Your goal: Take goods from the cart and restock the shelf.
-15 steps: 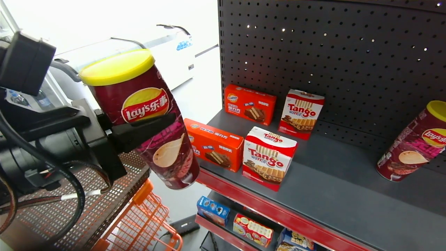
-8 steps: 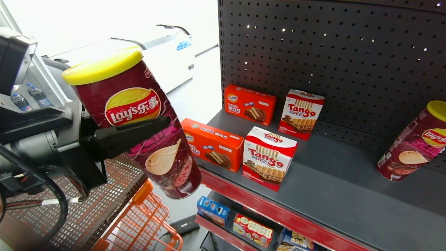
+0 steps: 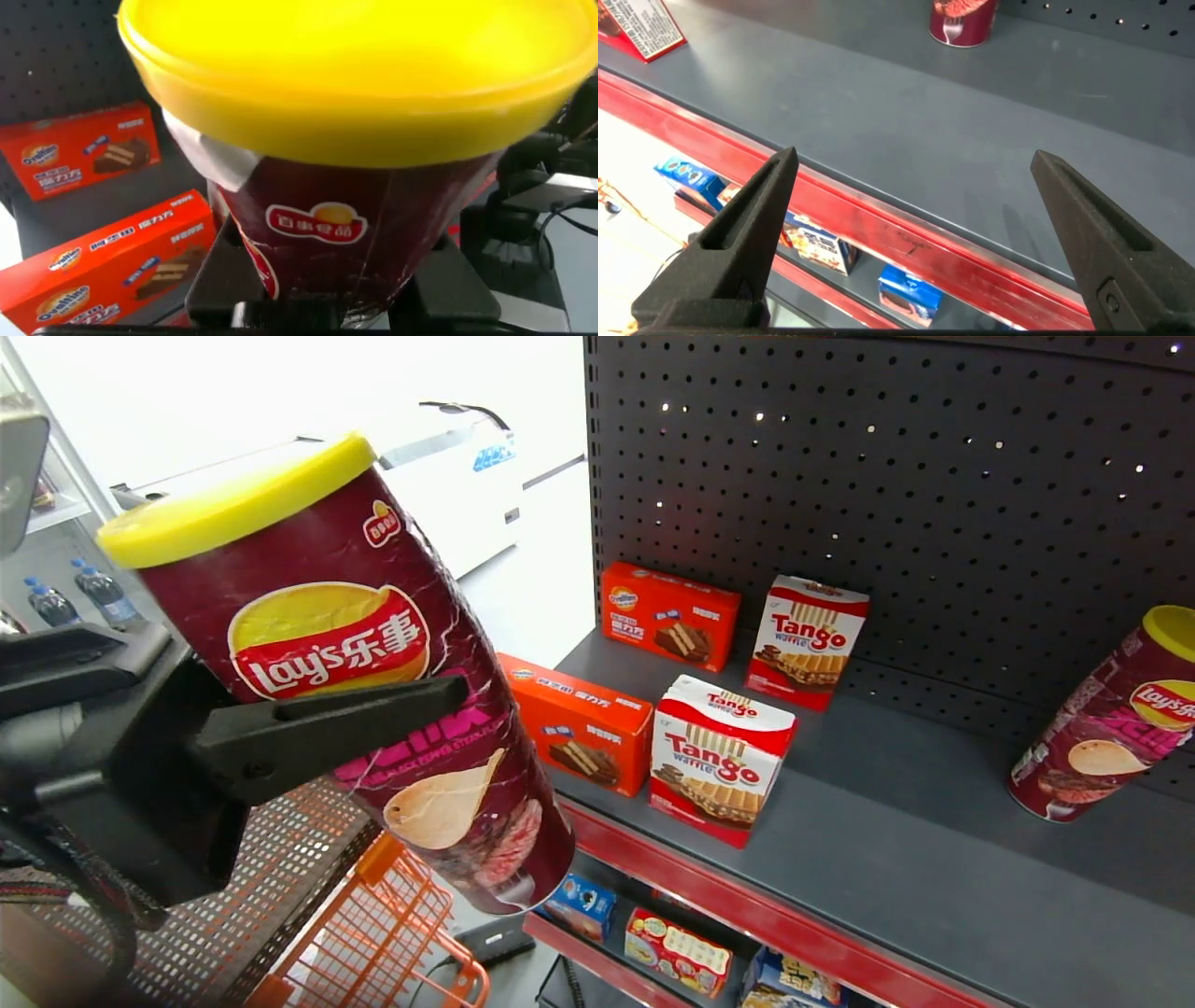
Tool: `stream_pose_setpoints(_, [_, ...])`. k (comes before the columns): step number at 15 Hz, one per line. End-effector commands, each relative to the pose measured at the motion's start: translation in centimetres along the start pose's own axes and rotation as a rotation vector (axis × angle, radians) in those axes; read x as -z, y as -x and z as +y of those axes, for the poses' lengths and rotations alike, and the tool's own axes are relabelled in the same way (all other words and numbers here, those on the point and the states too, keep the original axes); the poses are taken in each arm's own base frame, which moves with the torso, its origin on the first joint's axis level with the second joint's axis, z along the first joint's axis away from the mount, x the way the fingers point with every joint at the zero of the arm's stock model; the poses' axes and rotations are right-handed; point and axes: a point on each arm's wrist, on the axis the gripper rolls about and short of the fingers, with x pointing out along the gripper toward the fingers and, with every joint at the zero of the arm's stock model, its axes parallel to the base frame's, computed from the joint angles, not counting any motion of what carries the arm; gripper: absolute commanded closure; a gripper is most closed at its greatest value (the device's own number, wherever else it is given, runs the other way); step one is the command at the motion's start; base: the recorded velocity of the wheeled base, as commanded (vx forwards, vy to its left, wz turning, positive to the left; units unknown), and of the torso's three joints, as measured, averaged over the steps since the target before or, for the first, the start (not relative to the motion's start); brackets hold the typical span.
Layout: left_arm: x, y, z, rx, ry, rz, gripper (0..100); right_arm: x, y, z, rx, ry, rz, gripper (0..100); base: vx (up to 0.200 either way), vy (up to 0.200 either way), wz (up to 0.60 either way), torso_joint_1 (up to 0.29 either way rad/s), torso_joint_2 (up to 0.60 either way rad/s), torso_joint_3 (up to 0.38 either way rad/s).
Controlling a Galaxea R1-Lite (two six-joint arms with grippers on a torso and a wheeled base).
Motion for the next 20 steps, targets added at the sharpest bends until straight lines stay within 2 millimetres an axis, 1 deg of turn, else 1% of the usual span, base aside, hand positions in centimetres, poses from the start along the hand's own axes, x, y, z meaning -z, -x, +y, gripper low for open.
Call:
stream_pose_setpoints(1, [0.29, -0.25, 0.21, 0.006, 0.010, 0.010, 100, 0.00, 0.00, 0.00, -0.001, 0.000, -0.001, 0, 0.000, 0.000, 0.00, 0.000, 0.00, 0.000])
stream_pose_setpoints(5, [0.15, -0.56, 0.49, 0.007, 0.008, 0.008, 100, 0.00, 0.00, 0.00, -0.001, 0.000, -0.001, 0, 0.000, 0.000, -0.60, 0.000, 0.00, 0.004])
stream_pose_setpoints(9, [-0.58, -1.04, 0.64, 0.029, -0.007, -0.009, 100, 0.00, 0.00, 0.00, -0.001, 0.000, -0.001, 0, 0.000, 0.000, -0.60, 0.004, 0.00, 0.000])
stream_pose_setpoints(15, [-0.39, -0.96, 0.60, 0.032, -0.007, -0.010, 100, 0.00, 0.00, 0.00, -0.001, 0.000, -0.001, 0, 0.000, 0.000, -0.60, 0.006, 0.00, 0.001])
stream_pose_setpoints(20, [0.03, -0.85, 0.64, 0.024, 0.002, 0.000, 100, 0.00, 0.00, 0.00, -0.001, 0.000, -0.001, 0, 0.000, 0.000, 0.00, 0.000, 0.00, 0.000])
